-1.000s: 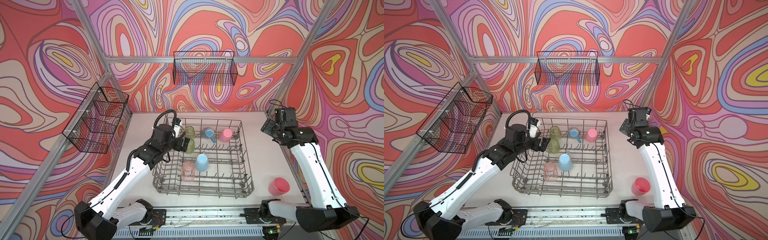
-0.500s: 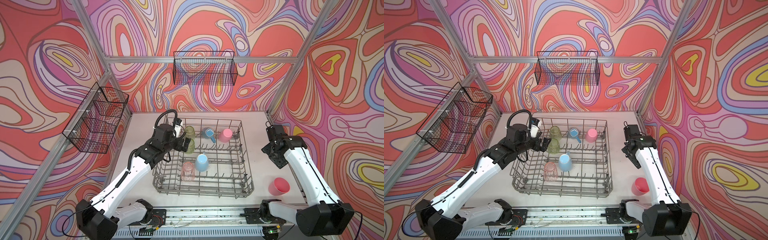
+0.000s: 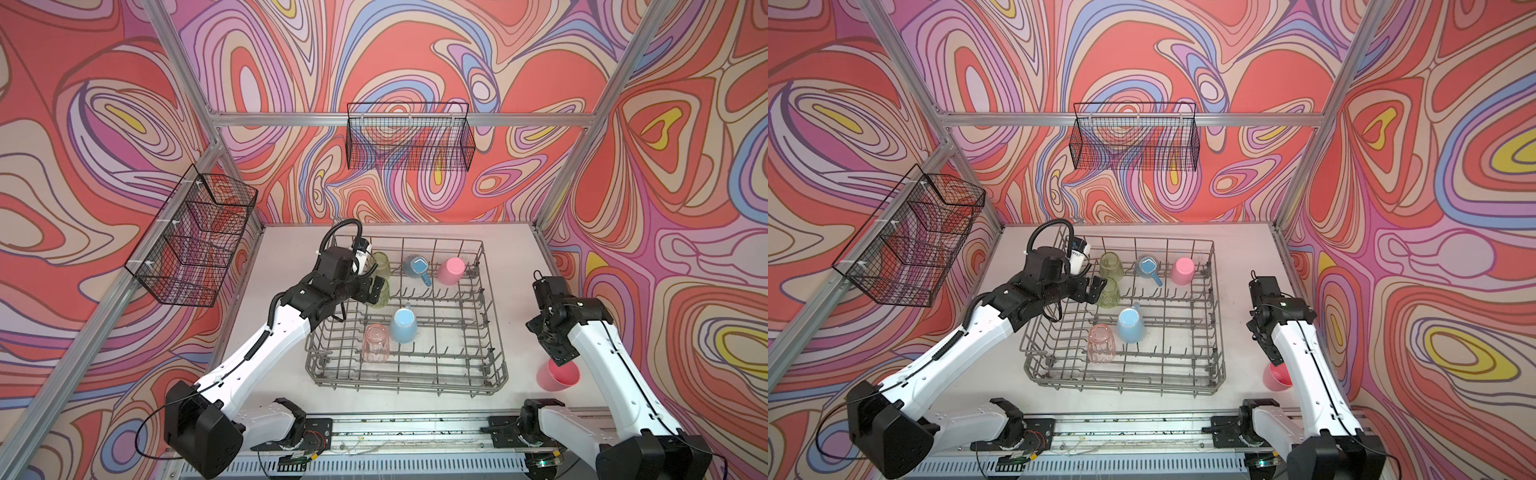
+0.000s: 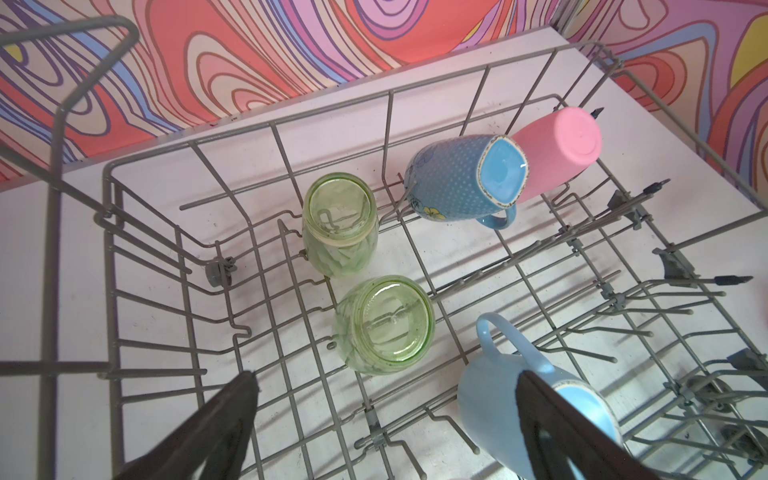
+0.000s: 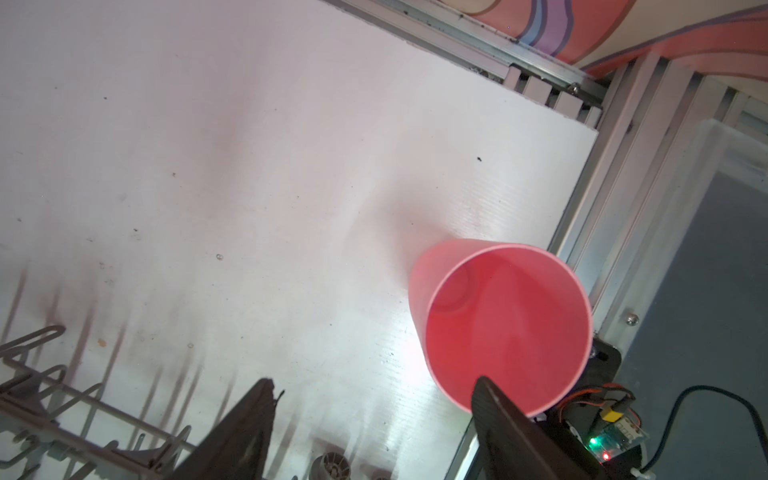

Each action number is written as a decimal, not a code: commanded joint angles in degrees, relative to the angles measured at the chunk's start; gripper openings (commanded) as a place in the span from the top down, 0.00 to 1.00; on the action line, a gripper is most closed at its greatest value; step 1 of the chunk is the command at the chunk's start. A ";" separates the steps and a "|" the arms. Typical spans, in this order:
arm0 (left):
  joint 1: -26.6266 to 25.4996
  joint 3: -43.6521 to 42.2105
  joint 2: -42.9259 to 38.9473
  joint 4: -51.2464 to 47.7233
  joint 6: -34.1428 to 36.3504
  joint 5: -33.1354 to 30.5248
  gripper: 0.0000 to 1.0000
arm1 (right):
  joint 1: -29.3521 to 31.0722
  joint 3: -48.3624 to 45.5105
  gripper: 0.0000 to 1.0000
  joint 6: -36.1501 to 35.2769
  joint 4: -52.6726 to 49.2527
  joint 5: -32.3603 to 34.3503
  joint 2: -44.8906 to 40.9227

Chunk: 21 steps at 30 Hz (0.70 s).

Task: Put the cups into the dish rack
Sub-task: 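Move the right gripper over the pink cup on the table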

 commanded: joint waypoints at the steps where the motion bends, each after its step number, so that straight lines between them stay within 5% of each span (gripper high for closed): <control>1: -0.15 0.91 2.07 0.29 -0.37 1.20 0.02 | -0.47 -1.42 0.23 2.47 0.23 1.05 -1.33; 12: -0.19 3.81 7.02 -0.72 -1.16 2.74 0.03 | -1.50 -5.17 0.24 2.74 1.43 1.33 -4.34; 21: -0.12 2.82 6.72 -0.09 -1.08 2.88 0.04 | -4.38 -7.13 0.35 -1.65 5.05 -0.16 -3.98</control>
